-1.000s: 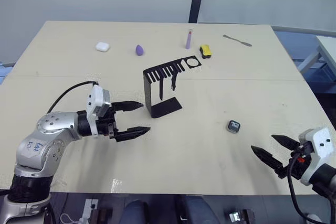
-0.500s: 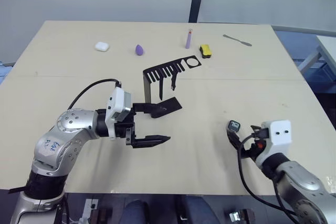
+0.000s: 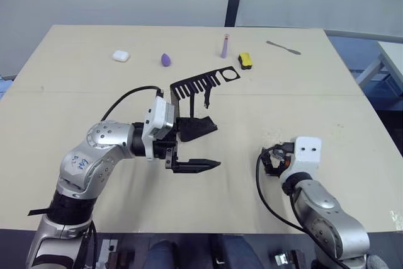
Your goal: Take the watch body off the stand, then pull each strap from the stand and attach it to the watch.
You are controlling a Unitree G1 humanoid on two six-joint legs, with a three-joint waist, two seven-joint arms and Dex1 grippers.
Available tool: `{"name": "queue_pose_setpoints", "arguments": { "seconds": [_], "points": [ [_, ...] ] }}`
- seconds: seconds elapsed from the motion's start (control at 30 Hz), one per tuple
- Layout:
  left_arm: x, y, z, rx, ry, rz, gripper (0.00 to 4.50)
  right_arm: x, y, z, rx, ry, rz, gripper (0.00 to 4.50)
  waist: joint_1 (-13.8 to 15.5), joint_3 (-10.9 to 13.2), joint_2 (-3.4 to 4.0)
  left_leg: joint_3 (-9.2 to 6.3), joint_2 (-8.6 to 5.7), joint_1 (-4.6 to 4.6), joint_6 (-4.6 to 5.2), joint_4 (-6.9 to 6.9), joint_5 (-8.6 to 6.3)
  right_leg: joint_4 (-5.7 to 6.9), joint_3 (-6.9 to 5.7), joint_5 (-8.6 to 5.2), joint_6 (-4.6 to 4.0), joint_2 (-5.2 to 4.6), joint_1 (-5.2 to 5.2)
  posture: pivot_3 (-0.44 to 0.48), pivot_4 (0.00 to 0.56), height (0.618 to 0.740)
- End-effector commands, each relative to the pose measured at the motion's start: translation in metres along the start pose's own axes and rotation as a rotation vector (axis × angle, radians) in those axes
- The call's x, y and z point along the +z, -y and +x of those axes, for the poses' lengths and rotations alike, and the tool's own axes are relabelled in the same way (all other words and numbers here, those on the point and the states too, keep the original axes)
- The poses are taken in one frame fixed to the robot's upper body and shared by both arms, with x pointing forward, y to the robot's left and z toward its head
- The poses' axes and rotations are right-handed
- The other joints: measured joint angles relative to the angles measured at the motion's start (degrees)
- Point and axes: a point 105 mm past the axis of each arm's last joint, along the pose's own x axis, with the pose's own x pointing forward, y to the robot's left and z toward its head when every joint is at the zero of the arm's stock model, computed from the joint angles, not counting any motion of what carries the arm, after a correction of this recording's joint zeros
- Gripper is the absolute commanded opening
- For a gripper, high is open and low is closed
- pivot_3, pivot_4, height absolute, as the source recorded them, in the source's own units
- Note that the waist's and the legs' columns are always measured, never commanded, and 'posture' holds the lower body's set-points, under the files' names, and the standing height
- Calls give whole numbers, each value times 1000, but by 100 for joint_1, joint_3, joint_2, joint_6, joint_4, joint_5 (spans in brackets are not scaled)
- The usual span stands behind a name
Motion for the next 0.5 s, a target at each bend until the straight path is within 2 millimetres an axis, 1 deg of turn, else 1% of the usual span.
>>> {"name": "queue_pose_setpoints", "arguments": {
  "seconds": [0.03,0.3,0.4,0.47,0.5],
  "points": [
    [9,4,3,-31,14,33,4500,4,6,4,-51,20,19,4466,-6,0,0,0,1,1,0,0,0,1,0,0,0,1,0,0,150,740],
    [11,2,4,-31,15,38,4500,1,10,6,-85,13,36,4466,0,-1,0,0,0,0,0,1,0,1,0,0,0,-1,1,0,150,740],
    [11,1,4,-31,16,39,4500,2,12,6,-93,17,30,3683,-1,-1,0,0,0,0,0,1,0,0,0,0,0,-1,1,0,150,740],
    [10,1,4,-31,17,40,4500,4,15,5,-93,25,16,2705,-1,-1,0,0,0,0,0,1,0,0,0,0,0,-1,0,0,150,740],
    [10,1,4,-30,17,41,4500,5,16,5,-91,29,8,2302,-1,-1,0,0,0,0,0,1,0,1,0,0,0,-1,0,0,150,740]
  ]
}}
